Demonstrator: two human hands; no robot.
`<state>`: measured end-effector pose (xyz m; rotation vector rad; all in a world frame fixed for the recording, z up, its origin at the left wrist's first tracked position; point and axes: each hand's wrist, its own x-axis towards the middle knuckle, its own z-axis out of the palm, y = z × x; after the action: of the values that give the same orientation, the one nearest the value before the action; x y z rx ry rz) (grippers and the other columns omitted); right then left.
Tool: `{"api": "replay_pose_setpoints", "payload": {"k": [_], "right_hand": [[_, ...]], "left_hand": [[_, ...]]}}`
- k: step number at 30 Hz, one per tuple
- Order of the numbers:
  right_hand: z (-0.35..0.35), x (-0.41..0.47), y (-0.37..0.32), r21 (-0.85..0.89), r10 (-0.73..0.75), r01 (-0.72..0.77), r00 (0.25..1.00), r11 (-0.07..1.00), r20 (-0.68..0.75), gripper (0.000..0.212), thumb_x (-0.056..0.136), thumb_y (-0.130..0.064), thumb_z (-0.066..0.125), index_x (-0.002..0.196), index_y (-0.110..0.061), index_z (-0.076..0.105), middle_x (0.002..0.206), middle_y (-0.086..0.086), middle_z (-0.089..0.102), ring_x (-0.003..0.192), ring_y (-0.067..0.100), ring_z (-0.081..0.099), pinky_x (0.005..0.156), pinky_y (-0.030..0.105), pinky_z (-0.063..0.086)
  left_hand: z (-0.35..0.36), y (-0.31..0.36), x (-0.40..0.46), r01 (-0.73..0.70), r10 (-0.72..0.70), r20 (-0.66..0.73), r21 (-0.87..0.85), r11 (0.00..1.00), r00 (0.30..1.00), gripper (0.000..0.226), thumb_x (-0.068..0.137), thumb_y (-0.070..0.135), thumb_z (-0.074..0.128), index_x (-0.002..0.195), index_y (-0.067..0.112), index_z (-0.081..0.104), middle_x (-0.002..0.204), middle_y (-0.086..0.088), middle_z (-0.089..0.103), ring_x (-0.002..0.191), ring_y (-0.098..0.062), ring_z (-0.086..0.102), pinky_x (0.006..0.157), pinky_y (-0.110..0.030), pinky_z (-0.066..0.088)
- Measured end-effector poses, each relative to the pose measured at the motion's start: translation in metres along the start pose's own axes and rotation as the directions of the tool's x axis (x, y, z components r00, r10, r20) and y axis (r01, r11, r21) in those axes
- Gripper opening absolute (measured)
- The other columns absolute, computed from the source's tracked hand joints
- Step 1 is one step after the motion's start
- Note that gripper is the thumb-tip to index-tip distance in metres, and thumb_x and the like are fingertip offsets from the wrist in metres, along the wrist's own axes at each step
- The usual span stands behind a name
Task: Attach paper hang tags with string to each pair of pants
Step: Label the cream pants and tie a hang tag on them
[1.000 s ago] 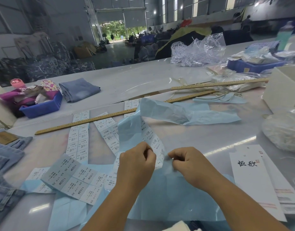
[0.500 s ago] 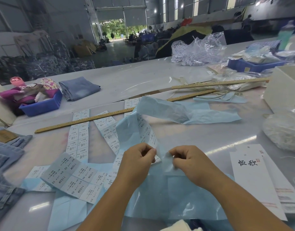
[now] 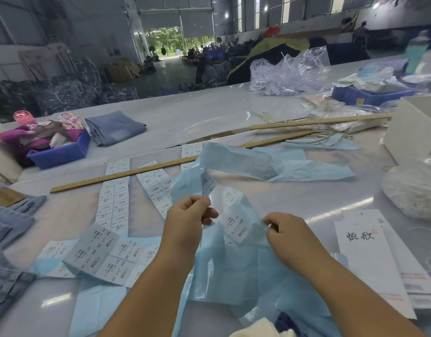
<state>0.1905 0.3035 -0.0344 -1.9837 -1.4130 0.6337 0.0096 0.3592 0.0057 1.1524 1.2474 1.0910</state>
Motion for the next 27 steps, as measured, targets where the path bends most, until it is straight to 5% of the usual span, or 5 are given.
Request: {"api": "replay_pose_setpoints", "payload": {"k": [5,9,14,19,27], "right_hand": [[-0.018,-0.003,-0.009,-0.142,-0.156,0.131,0.971,0.981,-0.183,0.055,0.089,-0.021,0.062,0.142,-0.021,0.046,0.127,-0.002,0.055,0.116,0.018,0.049,0.099,0.035,0.045],[-0.047,-0.015,-0.023,-0.117,-0.377,0.364,0.919,0.924,-0.119,0.045,0.082,-0.032,0.076,0.123,-0.029,0.058,0.106,-0.016,0.057,0.095,0.0,0.052,0.077,0.008,0.039],[-0.09,-0.042,-0.027,0.022,-0.416,0.428,0.887,0.903,-0.201,0.006,0.086,-0.028,0.072,0.082,-0.025,0.069,0.076,-0.013,0.066,0.073,0.005,0.06,0.068,0.021,0.05],[-0.132,-0.077,-0.005,0.176,-0.337,0.396,0.896,0.901,-0.289,0.016,0.087,-0.017,0.069,0.073,-0.025,0.067,0.067,-0.011,0.065,0.06,0.003,0.056,0.056,0.011,0.044],[-0.156,-0.106,0.033,0.161,-0.241,0.336,0.87,0.928,-0.431,0.02,0.084,-0.021,0.072,0.066,-0.017,0.065,0.06,-0.008,0.062,0.052,0.003,0.051,0.053,0.011,0.041]], "left_hand": [[0.015,0.017,-0.011,0.101,-0.102,0.006,-0.176,0.979,0.995,0.011,0.095,0.007,0.054,0.097,0.014,0.063,0.072,-0.006,0.074,0.055,-0.009,0.062,0.053,-0.019,0.046],[0.036,0.041,-0.029,0.123,-0.114,0.062,-0.17,0.978,0.992,0.019,0.094,0.004,0.049,0.092,0.016,0.064,0.068,-0.005,0.073,0.052,-0.008,0.062,0.049,-0.02,0.043],[0.065,0.071,-0.064,0.195,-0.163,0.241,-0.117,0.974,0.957,0.018,0.095,0.016,0.051,0.087,0.015,0.067,0.065,0.004,0.071,0.059,-0.01,0.062,0.067,-0.028,0.042],[0.096,0.088,-0.095,0.17,-0.145,0.325,-0.048,0.984,0.935,0.024,0.098,0.029,0.053,0.083,0.015,0.065,0.068,0.002,0.07,0.06,-0.012,0.06,0.067,-0.03,0.04],[0.145,0.098,-0.127,0.146,-0.184,0.464,0.117,0.982,0.866,0.019,0.089,0.004,0.049,0.093,0.007,0.067,0.075,-0.003,0.074,0.066,-0.013,0.065,0.072,-0.03,0.045]]}}
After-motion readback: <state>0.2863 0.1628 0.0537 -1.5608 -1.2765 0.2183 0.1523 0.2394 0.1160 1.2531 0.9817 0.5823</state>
